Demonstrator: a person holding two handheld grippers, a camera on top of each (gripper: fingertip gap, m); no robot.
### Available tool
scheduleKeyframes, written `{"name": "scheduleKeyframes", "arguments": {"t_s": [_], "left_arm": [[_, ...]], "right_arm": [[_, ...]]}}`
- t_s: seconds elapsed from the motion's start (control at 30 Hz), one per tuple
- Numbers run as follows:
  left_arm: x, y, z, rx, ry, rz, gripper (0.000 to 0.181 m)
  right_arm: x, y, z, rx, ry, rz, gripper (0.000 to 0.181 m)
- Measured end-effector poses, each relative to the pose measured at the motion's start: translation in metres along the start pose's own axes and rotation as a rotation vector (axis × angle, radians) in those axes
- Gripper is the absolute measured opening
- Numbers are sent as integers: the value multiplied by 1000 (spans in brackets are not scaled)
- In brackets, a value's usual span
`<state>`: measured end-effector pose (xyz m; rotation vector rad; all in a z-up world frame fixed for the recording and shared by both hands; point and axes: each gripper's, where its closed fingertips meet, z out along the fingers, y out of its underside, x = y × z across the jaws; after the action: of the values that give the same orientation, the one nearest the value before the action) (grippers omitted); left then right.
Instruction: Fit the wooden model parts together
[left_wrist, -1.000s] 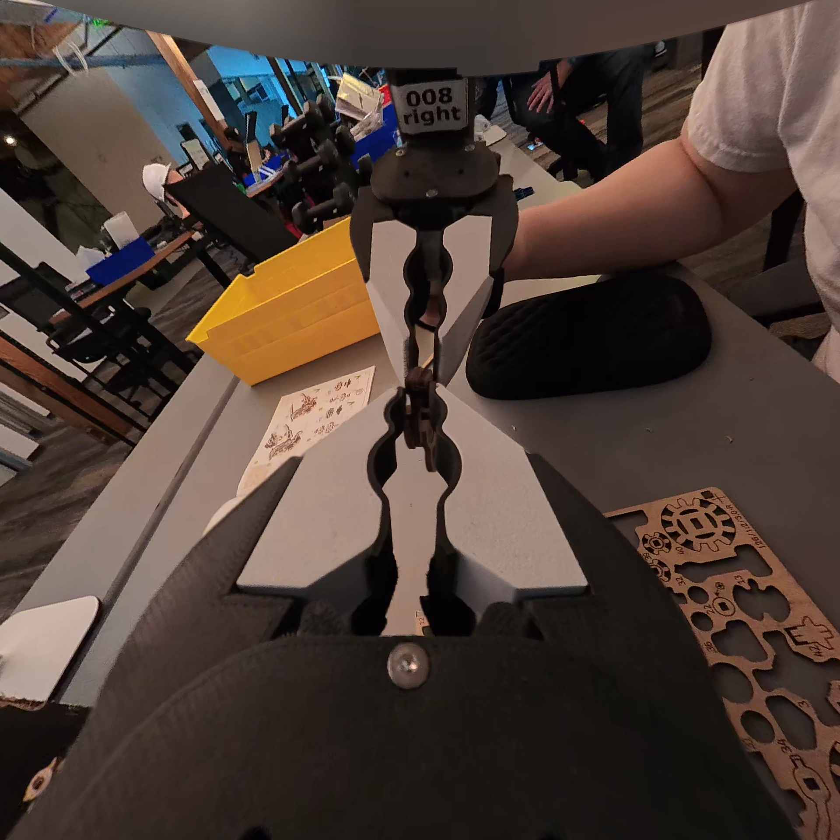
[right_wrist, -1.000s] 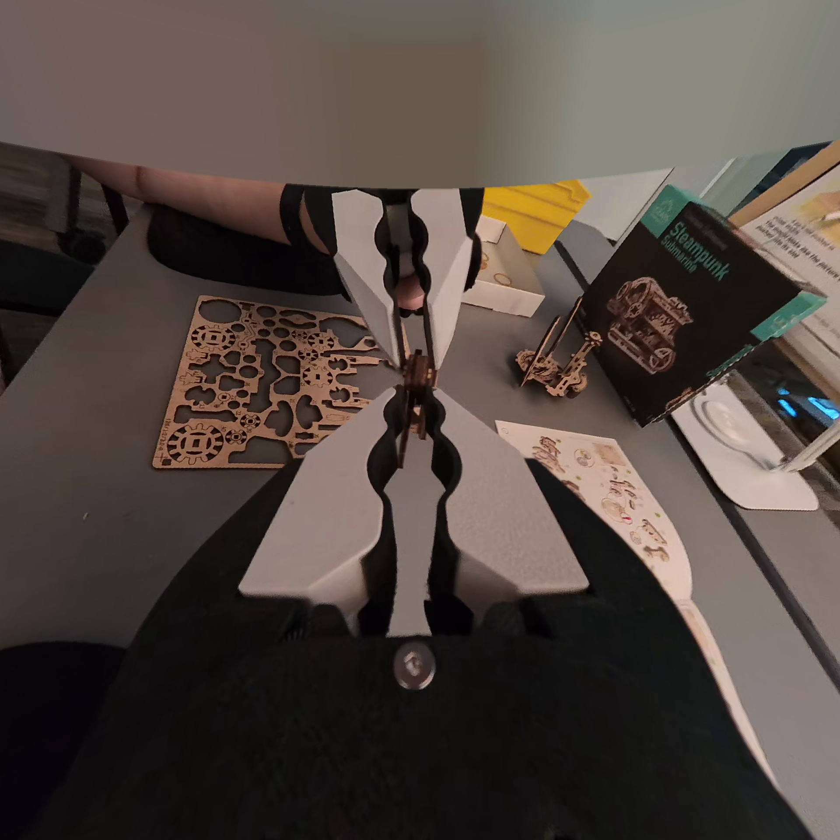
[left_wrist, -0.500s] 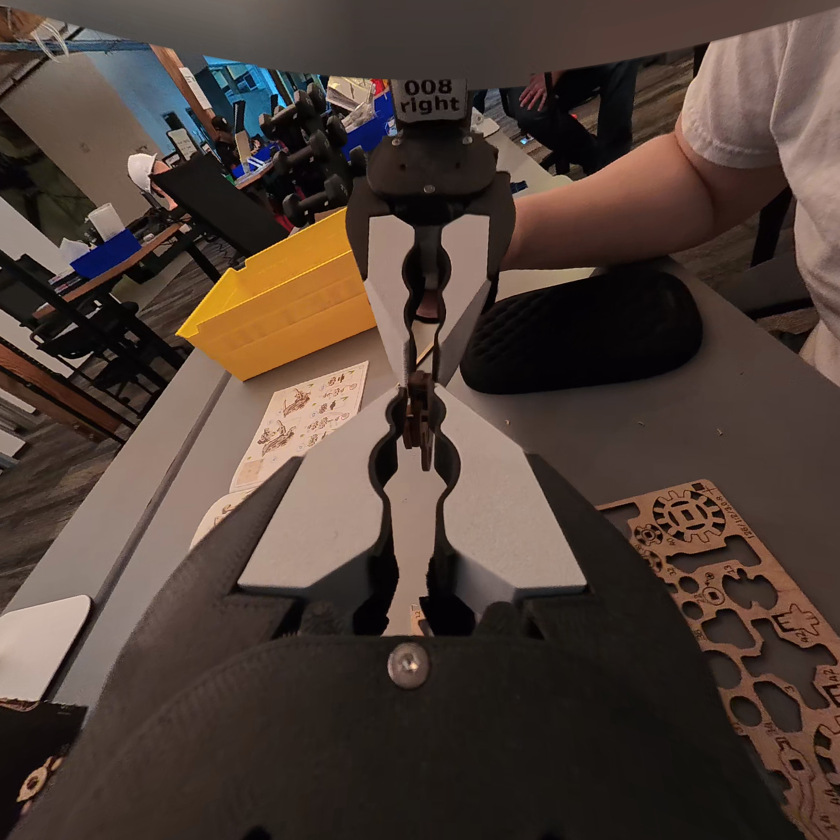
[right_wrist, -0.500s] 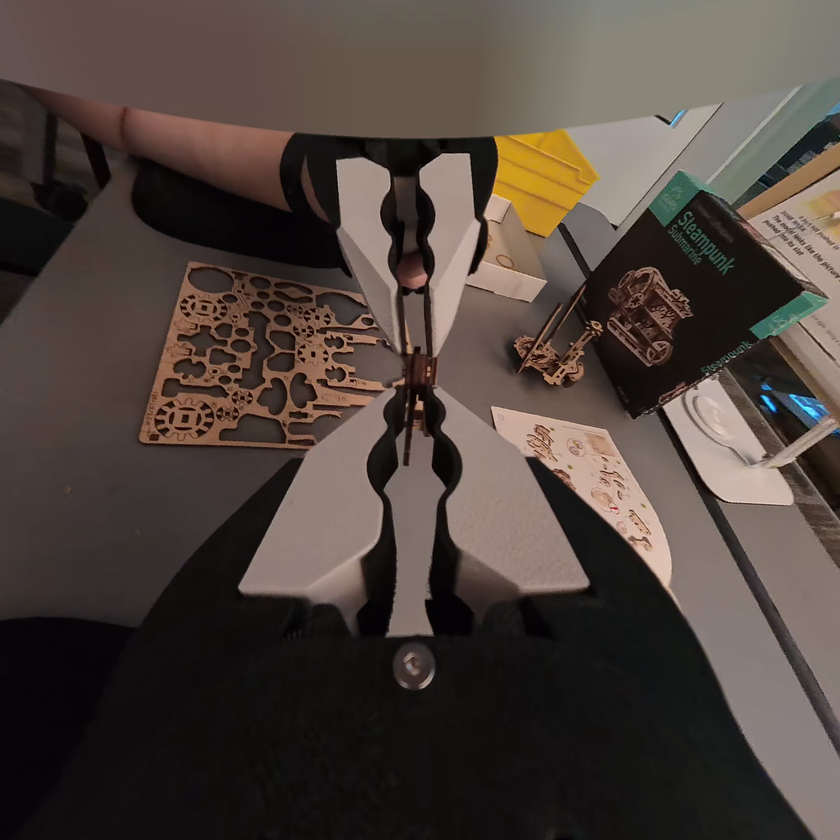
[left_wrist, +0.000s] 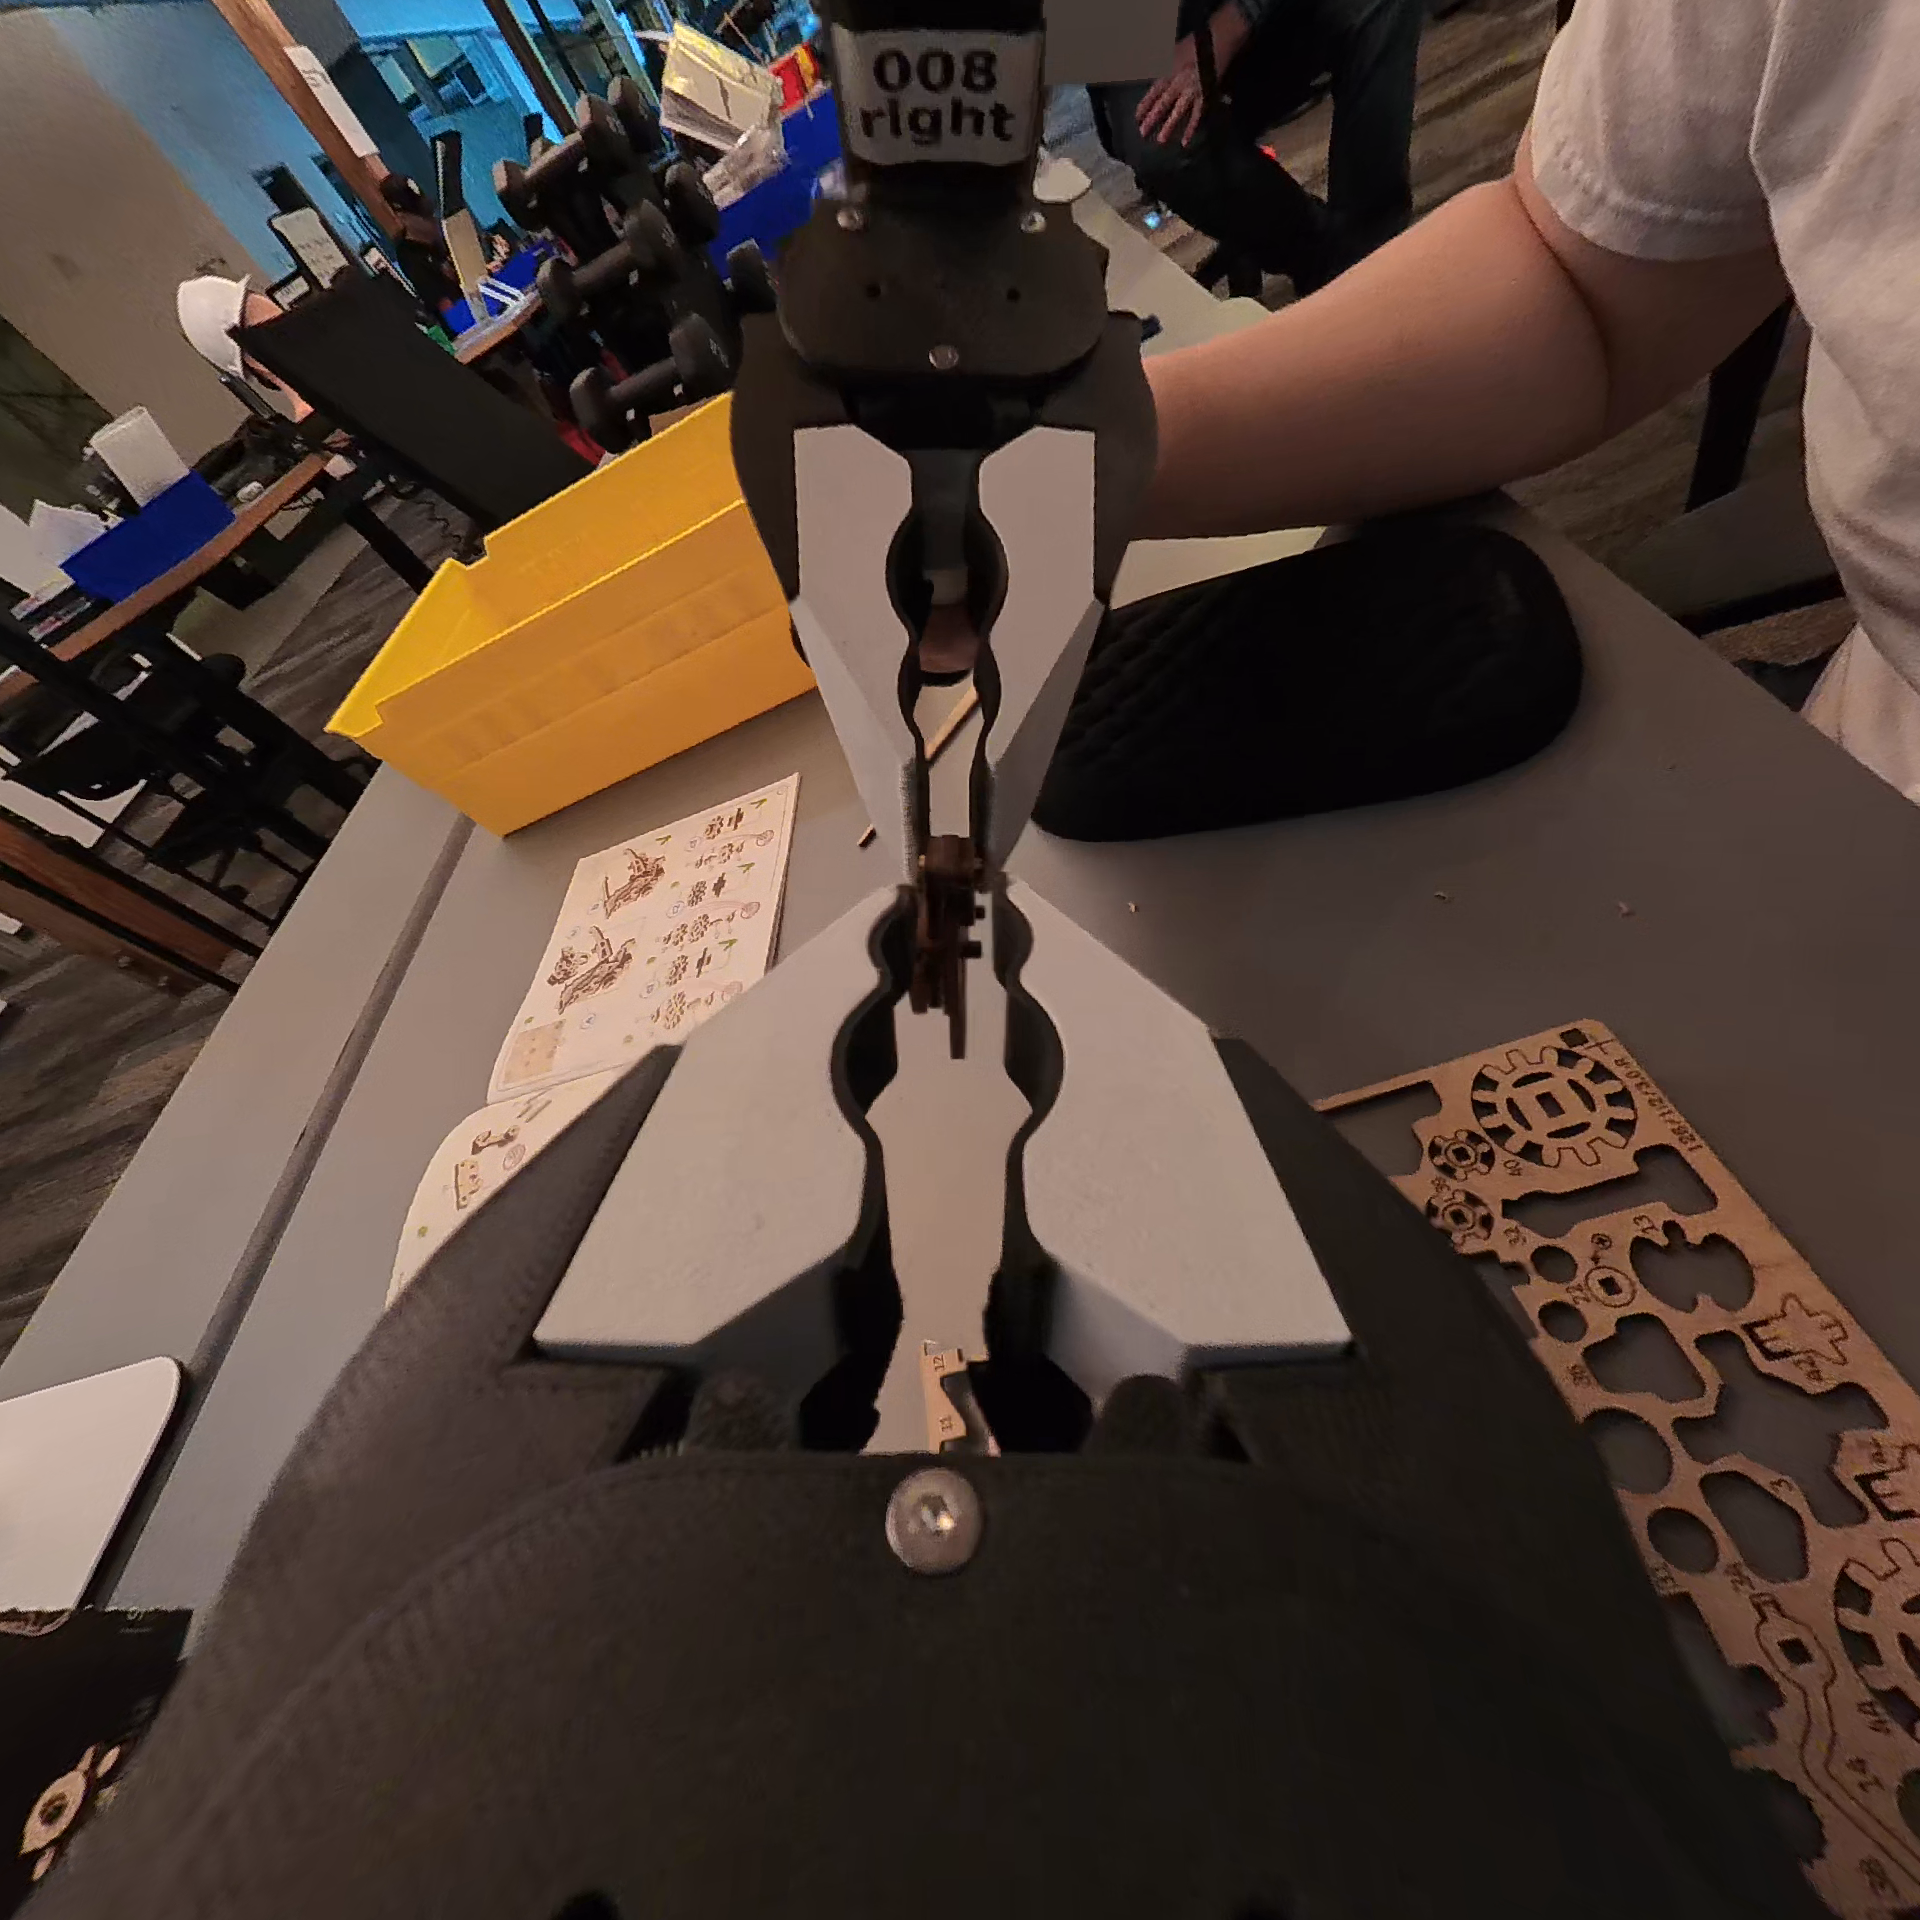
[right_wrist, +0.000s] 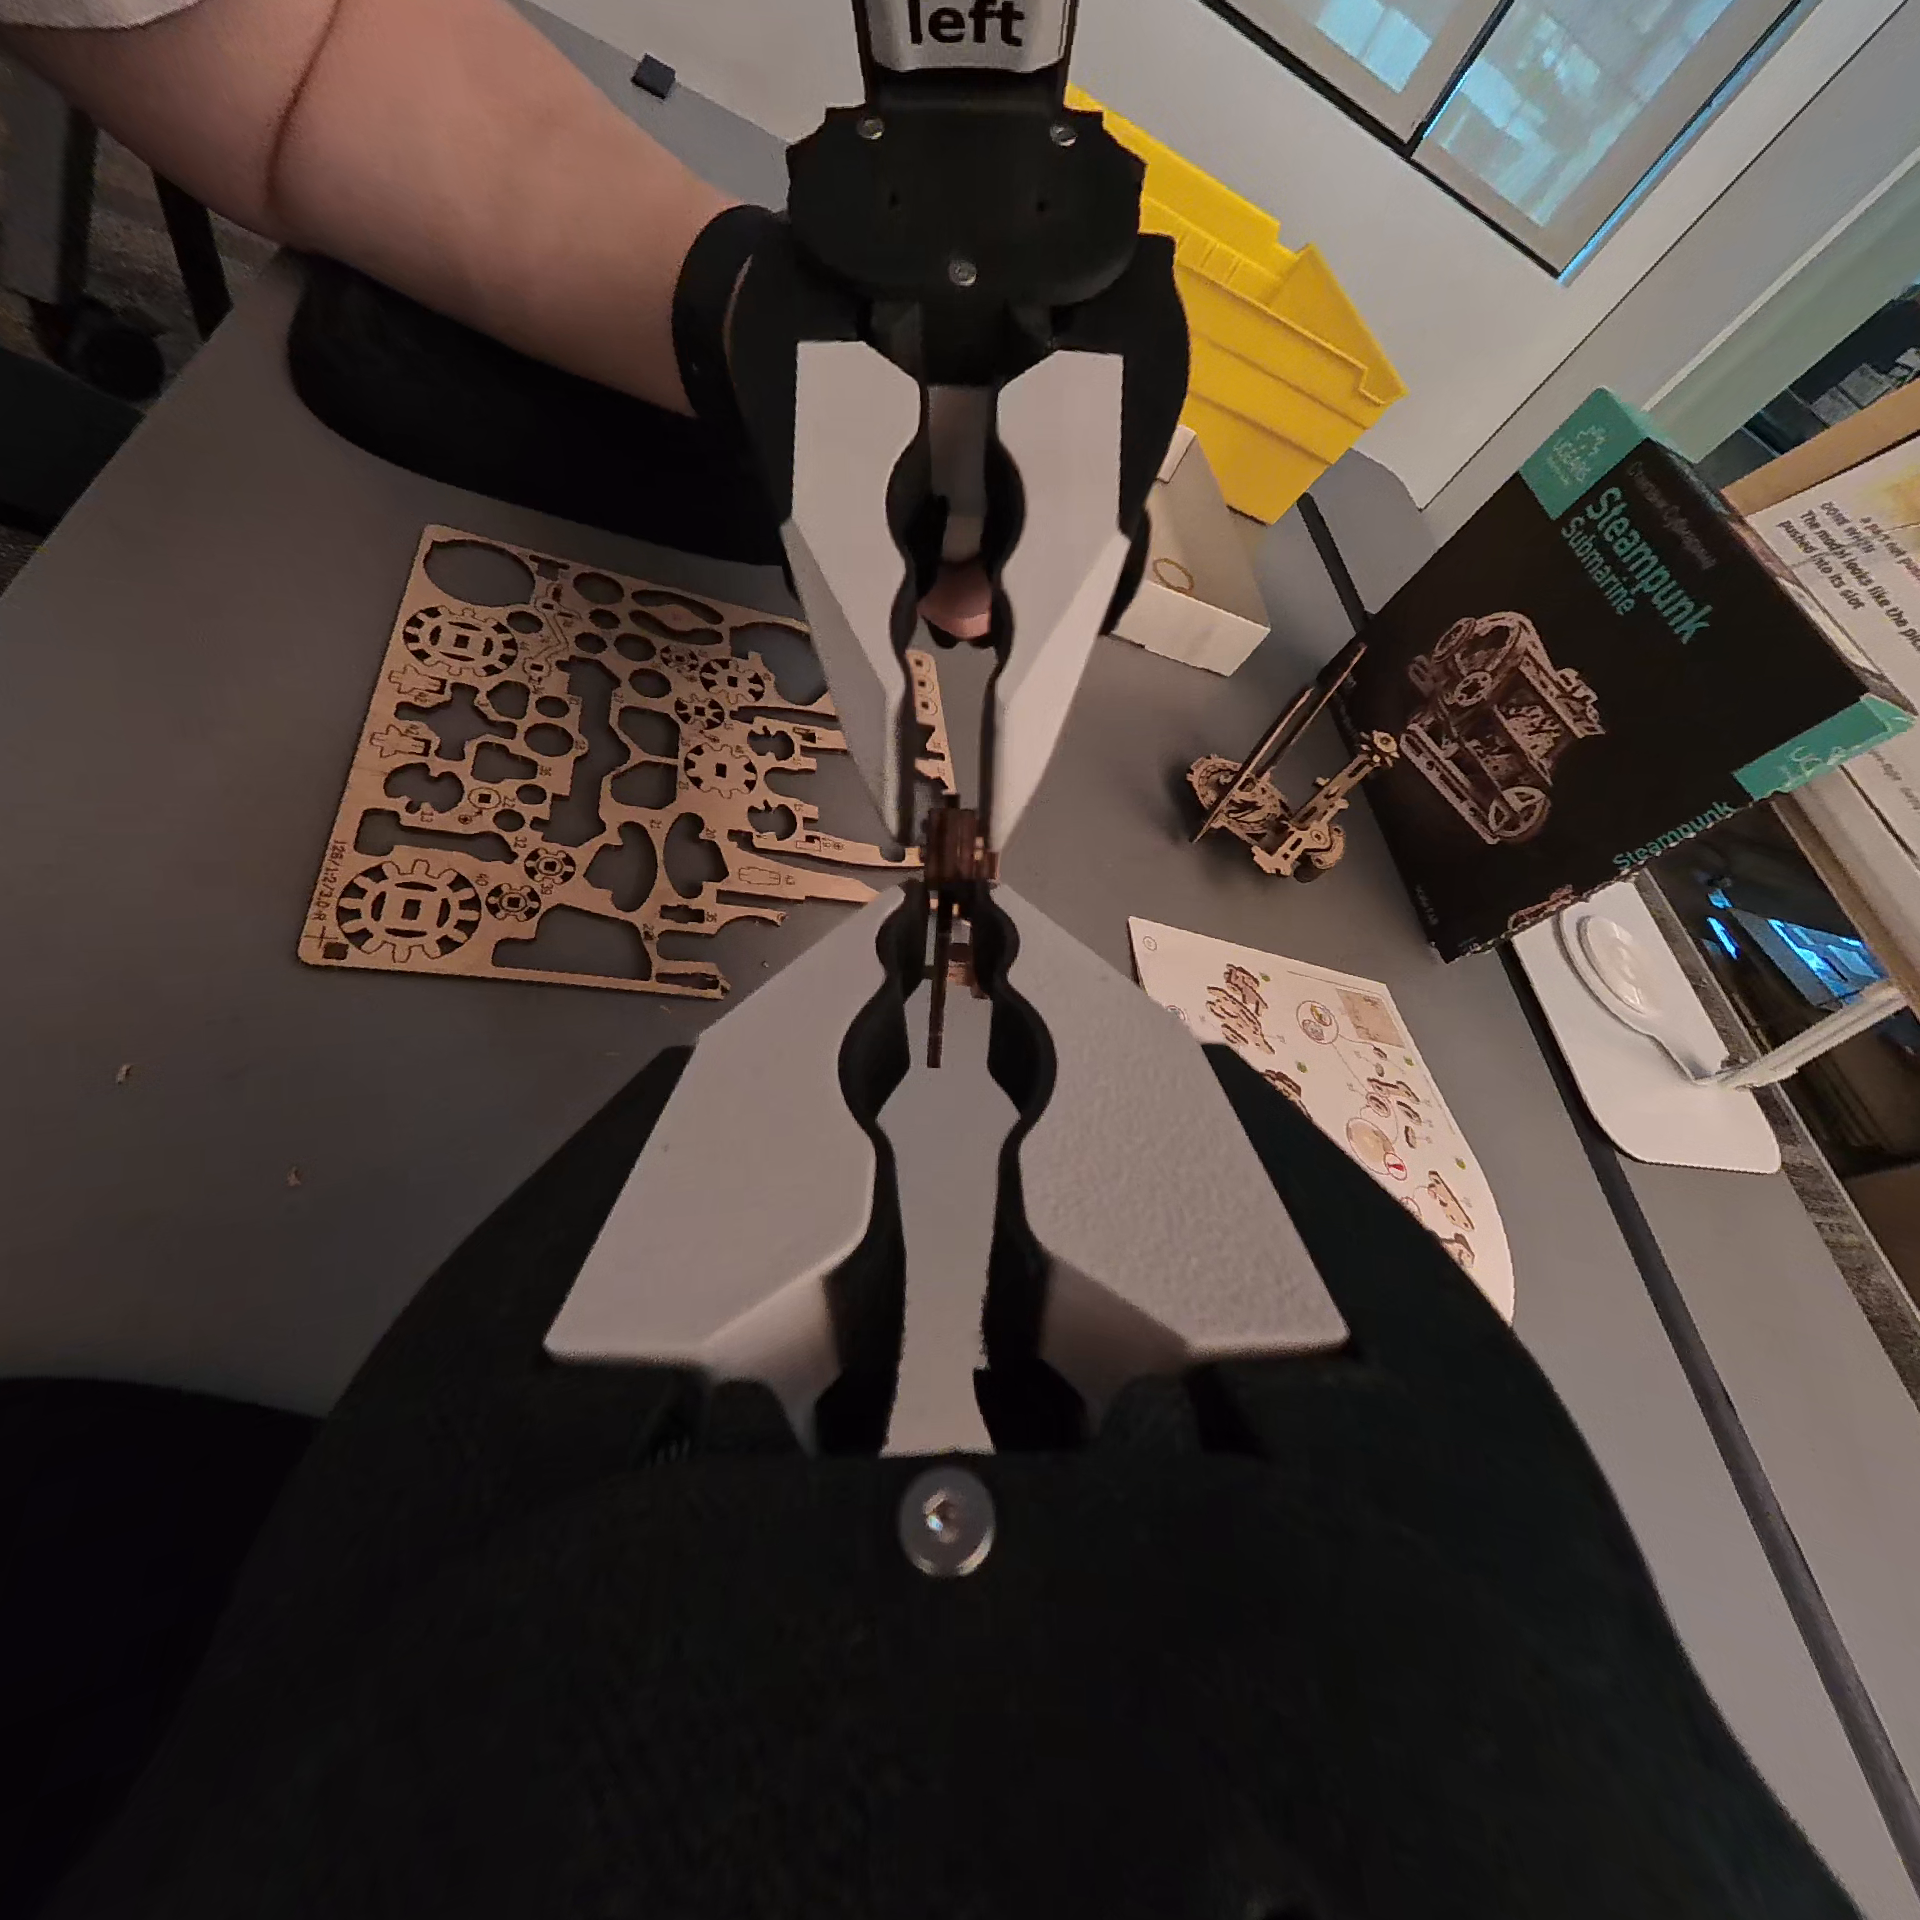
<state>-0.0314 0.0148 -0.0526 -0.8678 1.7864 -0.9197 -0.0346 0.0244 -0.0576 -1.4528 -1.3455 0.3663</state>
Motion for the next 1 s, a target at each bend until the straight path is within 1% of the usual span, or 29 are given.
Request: {"name": "scheduleKeyframes", "arguments": {"t_s": [0.03, 0.2, 0.3, 0.33, 0.4, 0.43, 0.47, 0.53, 0.7, 0.83, 1.0], "left_arm": [[-1, 1, 0, -8, -6, 6, 7], [-1, -3, -1, 15, 21, -59, 7], [-5, -9, -3, 56, 40, -154, 7], [-6, -11, -4, 68, 47, -180, 7], [-5, -11, -4, 71, 65, -205, 7], [-4, -10, -3, 64, 67, -206, 7], [-4, -9, -3, 59, 67, -204, 7], [-4, -9, -2, 61, 73, -210, 7], [-5, -9, -3, 57, 66, -213, 7], [-4, -11, -3, 56, 66, -195, 7], [-4, -10, -4, 51, 54, -173, 7]], "right_arm": [[0, 0, 0, -1, -3, -1, 6], [0, -5, -2, 37, 1, -6, 8], [2, -11, -2, 72, 16, 8, 23], [4, -14, -2, 85, 27, 18, 25], [4, -16, -1, 102, 33, 36, 25], [4, -17, -1, 108, 31, 37, 21], [4, -17, -2, 109, 33, 36, 13], [4, -17, -3, 111, 31, 31, 10], [5, -17, -2, 108, 2, 122, 10], [2, -18, -5, 139, -41, 134, 12], [4, -21, -10, 146, -24, 104, 7]]}}
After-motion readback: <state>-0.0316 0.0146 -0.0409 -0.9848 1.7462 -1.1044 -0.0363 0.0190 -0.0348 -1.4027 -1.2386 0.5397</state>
